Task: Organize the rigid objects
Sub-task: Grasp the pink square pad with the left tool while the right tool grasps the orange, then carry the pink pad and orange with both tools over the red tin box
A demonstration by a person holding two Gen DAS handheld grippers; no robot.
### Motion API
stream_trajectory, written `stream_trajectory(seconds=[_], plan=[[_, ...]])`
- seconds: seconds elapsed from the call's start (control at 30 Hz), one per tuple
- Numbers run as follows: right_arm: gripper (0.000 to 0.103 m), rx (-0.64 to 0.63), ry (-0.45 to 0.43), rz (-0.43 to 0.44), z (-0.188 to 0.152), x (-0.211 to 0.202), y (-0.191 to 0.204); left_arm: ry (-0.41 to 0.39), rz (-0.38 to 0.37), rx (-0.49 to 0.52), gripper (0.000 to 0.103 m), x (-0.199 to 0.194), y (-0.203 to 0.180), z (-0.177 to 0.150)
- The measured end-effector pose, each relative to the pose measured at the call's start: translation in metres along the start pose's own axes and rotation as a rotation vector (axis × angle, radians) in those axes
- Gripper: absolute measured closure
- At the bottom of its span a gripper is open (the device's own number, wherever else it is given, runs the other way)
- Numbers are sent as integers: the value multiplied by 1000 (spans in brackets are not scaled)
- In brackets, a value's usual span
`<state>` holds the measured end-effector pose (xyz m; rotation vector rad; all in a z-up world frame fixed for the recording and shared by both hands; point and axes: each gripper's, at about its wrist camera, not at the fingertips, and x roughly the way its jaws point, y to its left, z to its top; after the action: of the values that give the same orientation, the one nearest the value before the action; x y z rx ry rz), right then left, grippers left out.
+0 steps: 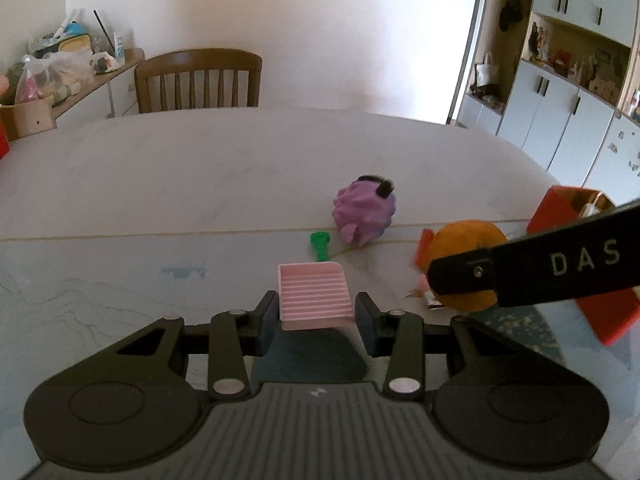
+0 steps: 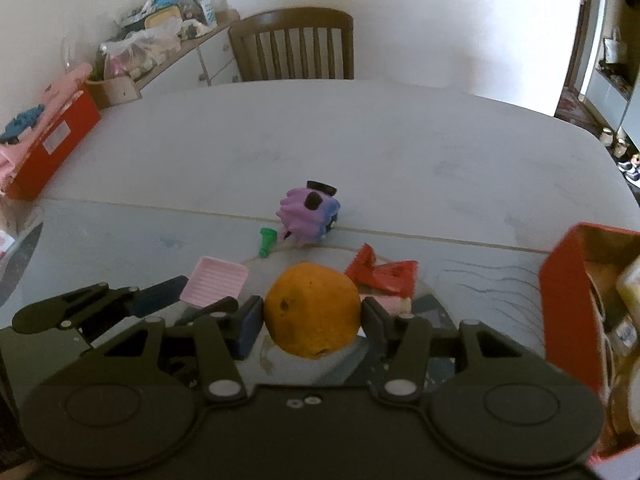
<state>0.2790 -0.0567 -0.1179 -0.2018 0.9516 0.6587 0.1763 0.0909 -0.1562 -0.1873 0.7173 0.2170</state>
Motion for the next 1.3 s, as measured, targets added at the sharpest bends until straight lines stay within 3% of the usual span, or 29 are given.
stream_trajectory(seconds=[0.4, 0.73, 0.93, 1.3], plan=[[50, 37, -71, 3, -18, -61, -27, -51, -47, 15, 62, -50, -33, 9], [50, 85, -116, 6, -44, -100, -78, -67, -72, 49, 62, -72, -84, 17], [50, 124, -125, -20, -58, -117, -125, -102, -65, 90, 62, -75, -129, 20], [50, 143, -157, -85, -75, -132, -200, -86, -105, 144, 62, -51, -209, 38]])
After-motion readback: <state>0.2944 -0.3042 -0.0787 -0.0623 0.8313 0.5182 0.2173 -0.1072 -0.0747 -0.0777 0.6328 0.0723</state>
